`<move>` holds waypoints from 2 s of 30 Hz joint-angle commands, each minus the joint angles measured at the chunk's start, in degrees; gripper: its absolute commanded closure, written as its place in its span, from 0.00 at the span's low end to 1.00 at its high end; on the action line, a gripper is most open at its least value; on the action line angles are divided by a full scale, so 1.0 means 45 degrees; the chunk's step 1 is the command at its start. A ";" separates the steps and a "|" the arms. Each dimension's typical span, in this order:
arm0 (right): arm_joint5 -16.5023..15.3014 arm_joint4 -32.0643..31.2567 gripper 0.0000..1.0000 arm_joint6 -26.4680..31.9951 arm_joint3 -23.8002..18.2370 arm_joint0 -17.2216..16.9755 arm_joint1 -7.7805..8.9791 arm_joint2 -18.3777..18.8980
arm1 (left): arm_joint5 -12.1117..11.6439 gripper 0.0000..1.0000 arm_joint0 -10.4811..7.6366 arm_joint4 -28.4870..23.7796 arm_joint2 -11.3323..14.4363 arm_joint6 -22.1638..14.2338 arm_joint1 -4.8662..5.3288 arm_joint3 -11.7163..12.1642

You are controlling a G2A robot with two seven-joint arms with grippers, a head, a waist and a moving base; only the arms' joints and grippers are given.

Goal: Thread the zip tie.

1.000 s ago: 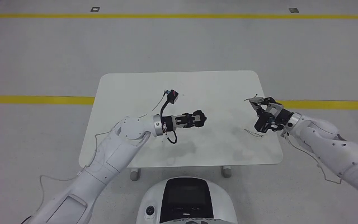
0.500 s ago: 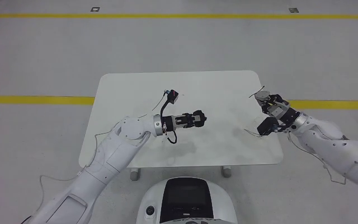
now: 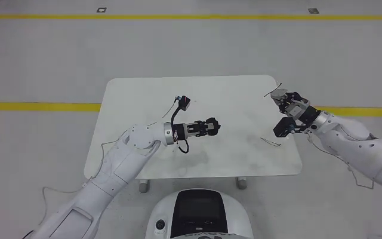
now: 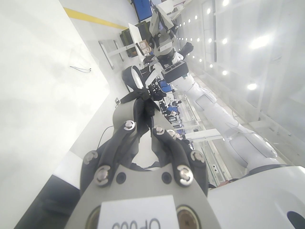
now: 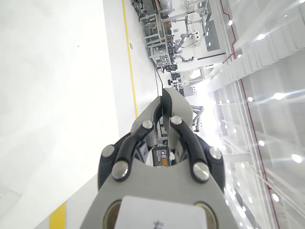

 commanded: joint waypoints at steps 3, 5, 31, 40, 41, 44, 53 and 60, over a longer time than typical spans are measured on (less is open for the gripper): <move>0.0000 0.0000 1.00 -0.0022 -0.0084 0.0002 0.0086 0.0000 | 0.0000 1.00 0.0000 0.0000 0.0000 0.0000 0.0000 0.0000; 0.0000 0.0000 1.00 0.0032 -0.0079 -0.0005 0.0092 0.0000 | 0.0000 1.00 0.0000 0.0000 0.0000 0.0000 0.0000 0.0000; 0.0000 0.0000 1.00 -0.0680 0.0795 -0.0019 -0.0423 0.0000 | 0.2999 1.00 -0.1359 0.0854 0.0650 0.0869 -0.0228 -0.1068; 0.0000 0.0000 1.00 -0.0714 0.1109 0.0015 -0.0675 0.0000 | 0.4358 1.00 -0.2582 0.0846 0.1450 0.1465 -0.0645 -0.0925; 0.0000 0.0000 1.00 -0.0714 0.1109 0.0015 -0.0675 0.0000 | 0.4358 1.00 -0.2582 0.0846 0.1450 0.1465 -0.0645 -0.0925; 0.0000 0.0000 1.00 -0.0714 0.1109 0.0015 -0.0675 0.0000 | 0.4358 1.00 -0.2582 0.0846 0.1450 0.1465 -0.0645 -0.0925; 0.0000 0.0000 1.00 -0.0533 0.1047 -0.0037 -0.0701 0.0071 | 0.5087 1.00 -0.2597 0.0776 0.1554 0.1833 -0.0716 -0.1055; 0.0000 0.0000 1.00 -0.0471 0.1178 0.0126 -0.0747 0.0000 | 0.6915 1.00 -0.3476 0.0281 0.2218 0.2361 -0.1148 -0.0846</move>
